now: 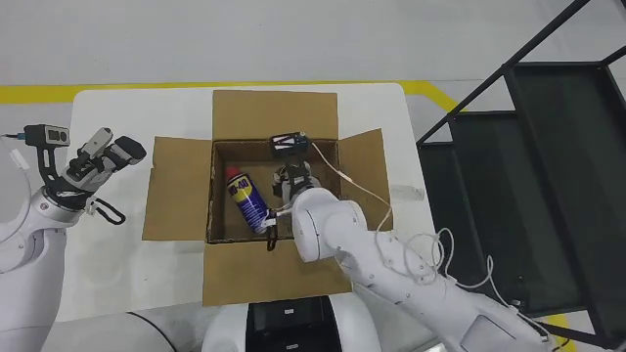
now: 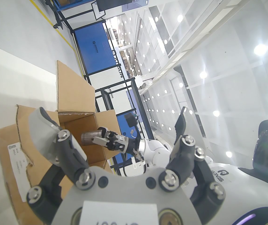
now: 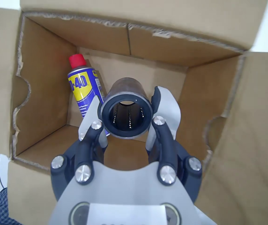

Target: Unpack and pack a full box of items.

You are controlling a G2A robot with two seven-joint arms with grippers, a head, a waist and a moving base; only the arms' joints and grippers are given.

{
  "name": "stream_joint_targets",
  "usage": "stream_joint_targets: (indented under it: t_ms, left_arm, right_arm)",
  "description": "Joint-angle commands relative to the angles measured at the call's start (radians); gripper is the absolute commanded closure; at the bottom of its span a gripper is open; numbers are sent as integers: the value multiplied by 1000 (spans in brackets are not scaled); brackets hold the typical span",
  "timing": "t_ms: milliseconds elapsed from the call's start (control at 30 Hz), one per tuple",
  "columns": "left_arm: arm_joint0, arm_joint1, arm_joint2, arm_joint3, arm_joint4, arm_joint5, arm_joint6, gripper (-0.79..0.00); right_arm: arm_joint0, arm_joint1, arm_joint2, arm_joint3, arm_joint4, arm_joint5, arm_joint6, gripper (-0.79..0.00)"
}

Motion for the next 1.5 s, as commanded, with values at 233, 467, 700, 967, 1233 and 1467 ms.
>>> stream_joint_targets:
  t_ms: [233,467,700,967,1233,1467]
  left_arm:
    - [0,0,0,0,0,0,0,-785]
    - [0,0,0,0,0,0,0,-785]
    - [0,0,0,0,0,0,0,-785]
    - [0,0,0,0,0,0,0,-785]
    - [0,0,0,0,0,0,0,-785]
    - [0,0,0,0,0,0,0,-785]
  right_arm:
    - [-245,46,274,-406,-46,-144,145,0]
    - [-302,52,440,-431,-6,-150,97,0]
    - [-351,57,614,-431,147,-217,66,0]
    - [-351,57,614,-431,147,-217,66,0]
    - [-351,57,614,-431,147,-217,66,0]
    - [-361,57,641,-431,202,-253,47,0]
